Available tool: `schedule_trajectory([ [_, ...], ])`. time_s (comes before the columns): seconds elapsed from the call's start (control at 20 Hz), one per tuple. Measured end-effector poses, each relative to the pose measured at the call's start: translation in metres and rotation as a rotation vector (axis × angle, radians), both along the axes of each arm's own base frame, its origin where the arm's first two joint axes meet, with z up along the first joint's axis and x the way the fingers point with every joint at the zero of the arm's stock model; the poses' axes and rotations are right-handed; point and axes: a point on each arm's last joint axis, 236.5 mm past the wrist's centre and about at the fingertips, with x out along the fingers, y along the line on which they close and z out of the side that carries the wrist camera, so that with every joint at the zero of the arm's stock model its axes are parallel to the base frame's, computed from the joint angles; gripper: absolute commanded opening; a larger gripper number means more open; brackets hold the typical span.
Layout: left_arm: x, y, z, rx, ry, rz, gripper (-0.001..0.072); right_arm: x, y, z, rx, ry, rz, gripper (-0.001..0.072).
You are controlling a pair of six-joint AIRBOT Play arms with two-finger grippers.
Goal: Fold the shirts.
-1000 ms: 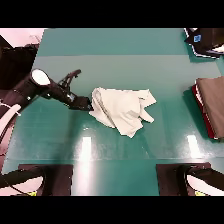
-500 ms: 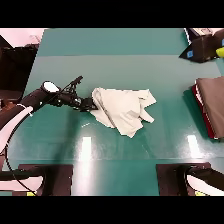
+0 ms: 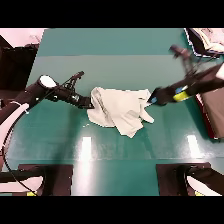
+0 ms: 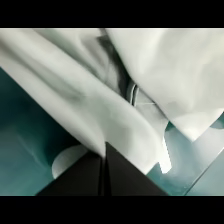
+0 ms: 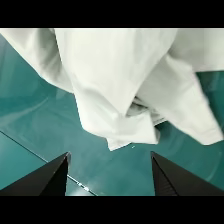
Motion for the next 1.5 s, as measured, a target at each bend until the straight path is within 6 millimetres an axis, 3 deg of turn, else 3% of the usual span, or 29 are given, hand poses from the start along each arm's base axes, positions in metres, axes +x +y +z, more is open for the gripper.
schedule_trajectory([
  [0.2, 0.001, 0.006, 0.019, 0.037, -0.054, -0.045, 0.0024, -0.002, 0.027, -0.062, 0.035, 0.013, -0.032, 0.0570],
  [0.25, 0.000, 0.007, 0.021, 0.042, -0.057, -0.052, 0.0023, 0.000, 0.033, -0.074, 0.047, 0.017, -0.047, 0.0541],
  [0.35, -0.003, 0.009, 0.024, 0.050, -0.057, -0.064, 0.0023, 0.007, 0.043, -0.091, 0.070, 0.026, -0.077, 0.0298],
  [0.4, -0.004, 0.009, 0.024, 0.051, -0.055, -0.070, 0.0023, 0.012, 0.047, -0.097, 0.075, 0.028, -0.087, 0.0113],
  [0.45, -0.006, 0.009, 0.025, 0.053, -0.052, -0.077, 0.0023, 0.017, 0.049, -0.101, 0.077, 0.023, -0.092, 0.0018],
  [0.6, -0.007, 0.019, 0.032, 0.104, -0.065, -0.103, 0.0023, 0.032, 0.055, -0.090, 0.086, -0.030, -0.071, 0.0016],
  [0.7, 0.004, 0.038, 0.053, 0.183, -0.129, -0.093, 0.0023, 0.045, 0.048, -0.058, 0.082, -0.113, -0.056, 0.0016],
  [0.75, 0.012, 0.050, 0.074, 0.222, -0.190, -0.076, 0.0023, 0.051, 0.040, -0.036, 0.079, -0.165, -0.056, 0.0015],
  [0.85, 0.025, 0.074, 0.129, 0.278, -0.335, -0.029, 0.0023, 0.061, 0.018, 0.022, 0.080, -0.289, -0.077, 0.0015],
  [0.95, 0.026, 0.093, 0.194, 0.314, -0.491, 0.020, 0.0023, 0.062, -0.010, 0.084, 0.080, -0.413, -0.116, 0.0015],
  [1.1, 0.003, 0.108, 0.288, 0.319, -0.707, 0.073, 0.0023, 0.047, -0.047, 0.164, 0.080, -0.568, -0.182, 0.0015],
  [1.25, -0.032, 0.116, 0.364, 0.303, -0.892, 0.119, 0.0023, 0.025, -0.068, 0.219, 0.074, -0.675, -0.220, 0.0015],
  [1.4, -0.065, 0.115, 0.411, 0.262, -1.006, 0.130, 0.0023, 0.012, -0.075, 0.254, 0.072, -0.727, -0.231, 0.0015],
  [1.5, -0.080, 0.110, 0.425, 0.229, -1.037, 0.115, 0.0022, 0.013, -0.077, 0.265, 0.071, -0.716, -0.236, 0.0015],
])
